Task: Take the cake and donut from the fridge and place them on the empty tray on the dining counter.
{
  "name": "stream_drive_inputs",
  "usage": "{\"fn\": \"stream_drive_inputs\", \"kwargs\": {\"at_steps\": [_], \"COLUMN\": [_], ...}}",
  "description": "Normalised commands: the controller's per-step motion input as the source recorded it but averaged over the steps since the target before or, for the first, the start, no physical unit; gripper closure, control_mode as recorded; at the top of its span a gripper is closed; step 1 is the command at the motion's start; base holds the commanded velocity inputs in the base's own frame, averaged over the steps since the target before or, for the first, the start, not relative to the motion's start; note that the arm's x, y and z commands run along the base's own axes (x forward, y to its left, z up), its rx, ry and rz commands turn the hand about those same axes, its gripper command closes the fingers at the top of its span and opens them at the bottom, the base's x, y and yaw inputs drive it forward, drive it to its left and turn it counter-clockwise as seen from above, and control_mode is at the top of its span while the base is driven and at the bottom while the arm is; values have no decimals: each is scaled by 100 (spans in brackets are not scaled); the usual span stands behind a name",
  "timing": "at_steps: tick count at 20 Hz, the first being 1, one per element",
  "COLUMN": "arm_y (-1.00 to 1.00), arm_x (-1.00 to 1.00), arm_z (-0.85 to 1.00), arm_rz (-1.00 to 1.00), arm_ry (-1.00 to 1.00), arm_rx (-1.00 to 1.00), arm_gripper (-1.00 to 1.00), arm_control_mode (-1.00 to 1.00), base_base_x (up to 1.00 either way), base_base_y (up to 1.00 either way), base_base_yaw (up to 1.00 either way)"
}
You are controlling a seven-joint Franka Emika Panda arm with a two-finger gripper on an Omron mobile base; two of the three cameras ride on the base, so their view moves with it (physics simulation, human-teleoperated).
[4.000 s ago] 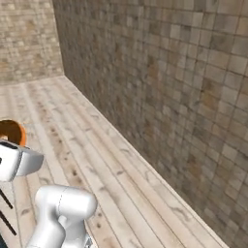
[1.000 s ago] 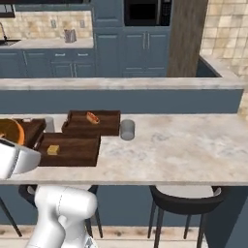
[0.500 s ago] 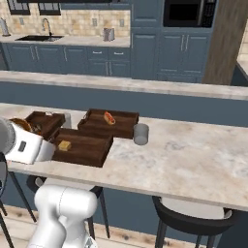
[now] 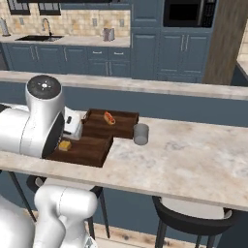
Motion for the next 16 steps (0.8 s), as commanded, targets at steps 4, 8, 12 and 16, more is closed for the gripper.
{"fn": "stream_drive_inputs", "kwargs": {"at_steps": [4,8,12,16], "arm_y": [0,0,6,10], "arm_x": [100,100,100,93], "arm_z": [-84,-76,-77,-66], "arm_rz": [2,1,0,0], "arm_ry": [13,27,31,26], "arm_rx": [1,0,0,0], "arm_gripper": [100,100,100,100], "arm_control_mode": [-100,-100,-100,-100], "base_base_x": [0,0,0,0], "base_base_y": [0,0,0,0], "base_base_yaw": [0,0,0,0]}}
